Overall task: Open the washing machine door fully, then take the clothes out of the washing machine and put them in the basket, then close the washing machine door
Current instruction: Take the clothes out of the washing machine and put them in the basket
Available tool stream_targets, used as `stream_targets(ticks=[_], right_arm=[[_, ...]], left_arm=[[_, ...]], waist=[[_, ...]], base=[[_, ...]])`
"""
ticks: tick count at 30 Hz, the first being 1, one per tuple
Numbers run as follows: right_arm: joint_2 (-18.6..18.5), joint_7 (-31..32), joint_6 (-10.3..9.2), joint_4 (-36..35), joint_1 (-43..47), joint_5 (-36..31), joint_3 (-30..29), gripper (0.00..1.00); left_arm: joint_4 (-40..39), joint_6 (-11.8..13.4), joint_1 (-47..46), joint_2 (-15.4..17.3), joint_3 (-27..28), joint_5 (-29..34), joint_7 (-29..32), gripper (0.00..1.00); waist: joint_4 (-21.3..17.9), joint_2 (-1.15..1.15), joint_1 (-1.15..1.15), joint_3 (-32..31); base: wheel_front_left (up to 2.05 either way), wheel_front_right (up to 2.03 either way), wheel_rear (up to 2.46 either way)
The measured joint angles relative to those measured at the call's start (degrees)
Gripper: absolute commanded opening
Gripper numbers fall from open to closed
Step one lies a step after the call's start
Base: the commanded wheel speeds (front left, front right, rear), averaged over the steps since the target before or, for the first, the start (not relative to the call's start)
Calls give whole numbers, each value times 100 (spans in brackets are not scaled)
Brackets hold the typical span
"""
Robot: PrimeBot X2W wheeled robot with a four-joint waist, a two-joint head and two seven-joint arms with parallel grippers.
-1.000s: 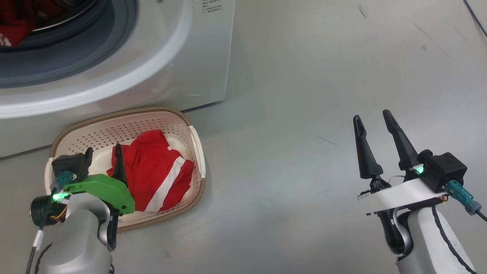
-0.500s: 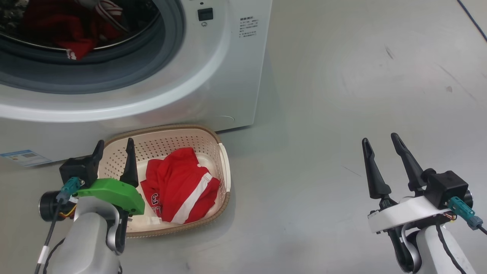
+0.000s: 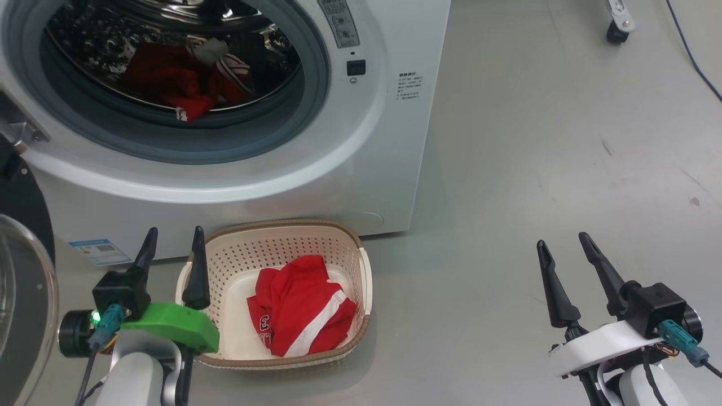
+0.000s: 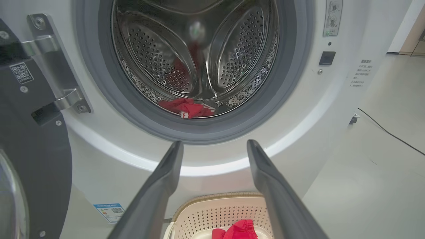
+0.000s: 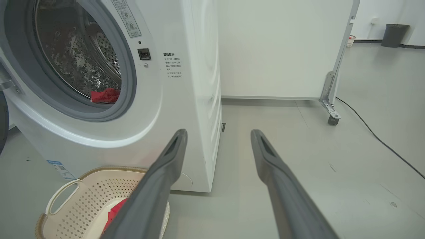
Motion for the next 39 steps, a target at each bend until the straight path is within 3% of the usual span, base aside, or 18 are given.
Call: stream_targets(ticks=[18,39], right_arm=[[41,0,-67,-10,617,-3,58,100],[103,12,-163,-143,779,-3,145,100]], left_arm=[[-789,85,1241,1,-107,142,1,100],[-1367,182,1744,3,-157,141,49,100]], waist=[[285,0,0,-833],[234,0,0,-1024]], base=[[0,0,0],[0,0,0]])
